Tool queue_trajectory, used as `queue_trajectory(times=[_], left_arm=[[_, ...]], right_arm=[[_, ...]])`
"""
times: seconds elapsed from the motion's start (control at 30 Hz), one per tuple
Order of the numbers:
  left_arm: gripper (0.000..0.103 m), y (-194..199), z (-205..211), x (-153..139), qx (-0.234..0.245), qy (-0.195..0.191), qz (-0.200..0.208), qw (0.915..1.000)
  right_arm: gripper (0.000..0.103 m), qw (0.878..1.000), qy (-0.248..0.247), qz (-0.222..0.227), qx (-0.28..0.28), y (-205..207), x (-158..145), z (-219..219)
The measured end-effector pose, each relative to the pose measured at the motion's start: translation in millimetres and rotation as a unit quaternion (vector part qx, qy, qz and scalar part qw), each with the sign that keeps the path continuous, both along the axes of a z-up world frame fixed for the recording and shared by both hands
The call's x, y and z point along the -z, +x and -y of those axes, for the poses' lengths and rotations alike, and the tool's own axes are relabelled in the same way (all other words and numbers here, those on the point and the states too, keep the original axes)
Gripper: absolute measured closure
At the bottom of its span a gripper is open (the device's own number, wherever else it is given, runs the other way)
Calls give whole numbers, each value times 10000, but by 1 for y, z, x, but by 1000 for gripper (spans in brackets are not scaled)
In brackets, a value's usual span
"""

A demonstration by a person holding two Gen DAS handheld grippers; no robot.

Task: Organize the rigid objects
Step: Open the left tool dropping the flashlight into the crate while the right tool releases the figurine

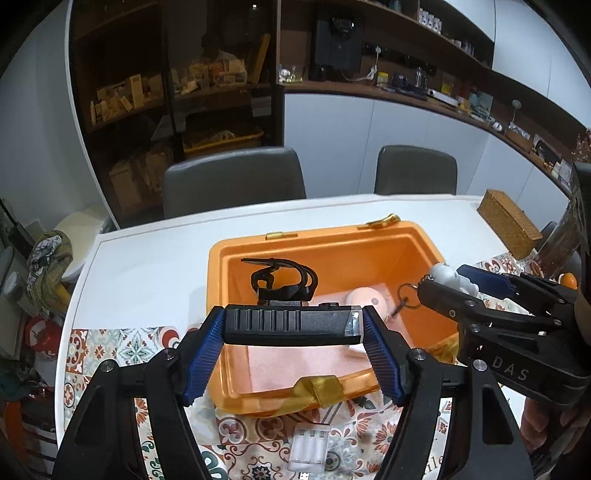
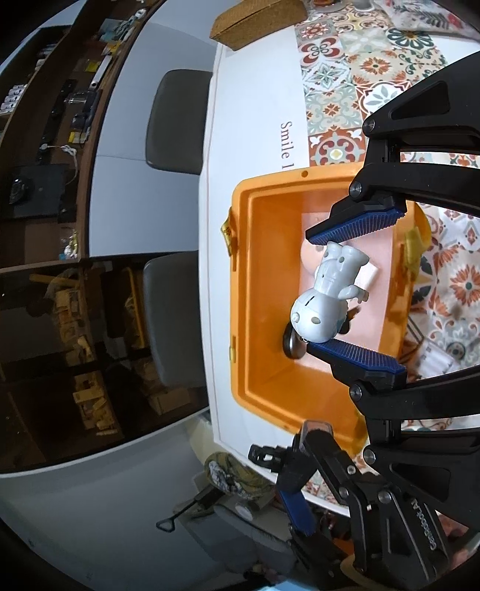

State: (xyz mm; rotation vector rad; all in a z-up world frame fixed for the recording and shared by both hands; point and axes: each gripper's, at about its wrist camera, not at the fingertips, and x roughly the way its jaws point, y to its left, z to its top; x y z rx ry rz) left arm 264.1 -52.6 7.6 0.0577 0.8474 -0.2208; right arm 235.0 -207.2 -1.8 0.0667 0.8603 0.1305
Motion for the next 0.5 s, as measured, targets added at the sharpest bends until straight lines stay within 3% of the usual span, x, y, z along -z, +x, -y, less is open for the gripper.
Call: queue_trajectory(times=[0.5], left_arm=[[31,31,9,39,-34,107,-966,9953]], right_arm=[[50,9991,-42,-401,89,12,26,5]])
